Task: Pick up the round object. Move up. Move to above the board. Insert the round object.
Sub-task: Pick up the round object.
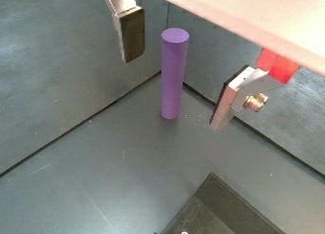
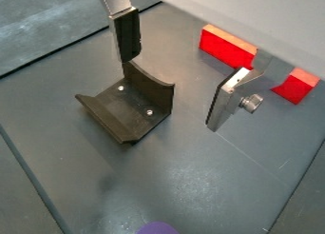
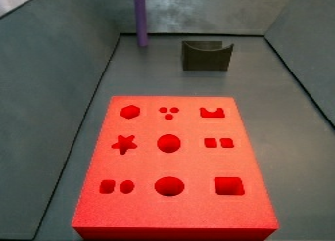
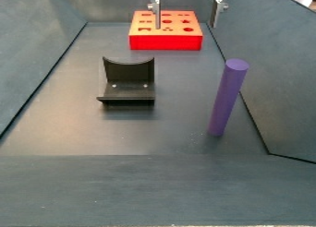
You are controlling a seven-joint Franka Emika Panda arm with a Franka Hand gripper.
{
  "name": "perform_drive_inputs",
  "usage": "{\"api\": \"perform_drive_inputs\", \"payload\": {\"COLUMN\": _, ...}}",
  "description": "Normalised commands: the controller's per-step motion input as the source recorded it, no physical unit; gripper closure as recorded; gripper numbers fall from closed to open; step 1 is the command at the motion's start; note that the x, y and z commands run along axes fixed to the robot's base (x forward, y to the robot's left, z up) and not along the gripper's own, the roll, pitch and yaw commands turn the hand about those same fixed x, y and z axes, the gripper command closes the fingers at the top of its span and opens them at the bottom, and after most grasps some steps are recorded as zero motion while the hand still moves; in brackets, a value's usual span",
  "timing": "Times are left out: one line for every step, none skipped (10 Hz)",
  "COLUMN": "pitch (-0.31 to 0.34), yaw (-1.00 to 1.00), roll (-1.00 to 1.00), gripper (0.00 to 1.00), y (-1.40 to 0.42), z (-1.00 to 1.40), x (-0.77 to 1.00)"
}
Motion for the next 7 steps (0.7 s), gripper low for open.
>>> {"api": "perform_drive_inputs", "payload": {"pitch": 0.000, "yaw": -0.08, "roll": 0.06, "gripper": 0.00, "y": 0.00, "z": 0.00, "x": -0.05}}
{"api": "perform_drive_inputs", "payload": {"pitch": 0.000, "yaw": 0.00, "roll": 0.00, "gripper": 0.00, "y": 0.04, "z": -0.09, "x": 0.00}}
{"api": "perform_drive_inputs", "payload": {"pitch": 0.001, "yaw": -0.11, "roll": 0.13, "gripper": 0.00, "y": 0.25, "z": -0.21, "x": -0.48}}
{"api": "perform_drive_inputs", "payload": {"pitch": 0.006, "yaw": -0.13, "roll": 0.05, "gripper": 0.00, "y": 0.48, "z": -0.16, "x": -0.71}}
{"api": "perform_drive_inputs", "payload": {"pitch": 0.004, "yaw": -0.12, "roll": 0.00, "gripper": 0.00, "y": 0.56, "z": -0.10, "x": -0.79}}
{"api": "perform_drive_inputs", "payload": {"pitch": 0.000, "yaw": -0.10, "roll": 0.00, "gripper": 0.00, "y": 0.59, "z": -0.12, "x": -0.82}}
{"api": "perform_drive_inputs", "payload": {"pitch": 0.011, "yaw": -0.10, "roll": 0.00, "gripper": 0.00, "y": 0.60, "z": -0.14, "x": -0.72}}
